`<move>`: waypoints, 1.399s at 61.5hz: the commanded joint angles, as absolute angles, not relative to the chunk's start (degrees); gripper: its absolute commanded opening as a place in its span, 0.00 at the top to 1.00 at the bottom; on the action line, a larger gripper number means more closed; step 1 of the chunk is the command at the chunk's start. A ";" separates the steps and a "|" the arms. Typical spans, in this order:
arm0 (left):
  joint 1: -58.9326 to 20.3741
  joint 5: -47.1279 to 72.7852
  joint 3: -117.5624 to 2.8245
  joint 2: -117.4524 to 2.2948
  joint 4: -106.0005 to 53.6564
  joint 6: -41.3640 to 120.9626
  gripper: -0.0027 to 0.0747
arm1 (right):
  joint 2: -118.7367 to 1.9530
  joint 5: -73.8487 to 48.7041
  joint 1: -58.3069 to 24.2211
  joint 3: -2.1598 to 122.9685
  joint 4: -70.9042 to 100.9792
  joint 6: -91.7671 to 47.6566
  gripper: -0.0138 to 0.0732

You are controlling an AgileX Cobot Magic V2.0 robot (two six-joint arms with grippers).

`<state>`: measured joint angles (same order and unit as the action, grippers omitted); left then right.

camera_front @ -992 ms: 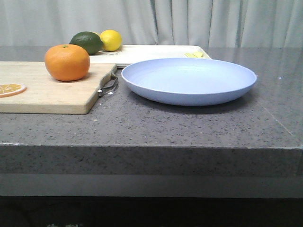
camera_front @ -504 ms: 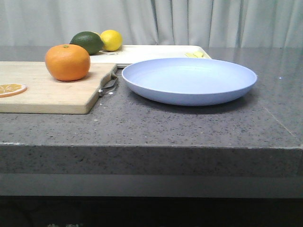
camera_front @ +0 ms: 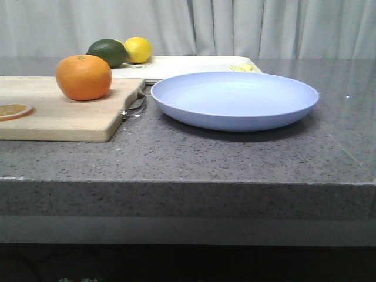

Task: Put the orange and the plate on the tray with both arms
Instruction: 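Lower the left gripper over the orange on the cutting board and close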

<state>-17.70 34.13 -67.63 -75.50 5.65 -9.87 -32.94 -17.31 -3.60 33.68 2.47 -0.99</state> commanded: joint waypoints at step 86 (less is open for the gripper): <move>-23.78 53.41 -93.71 -103.26 3.25 -9.68 0.61 | -33.21 -12.21 -3.54 35.75 2.55 -1.06 0.10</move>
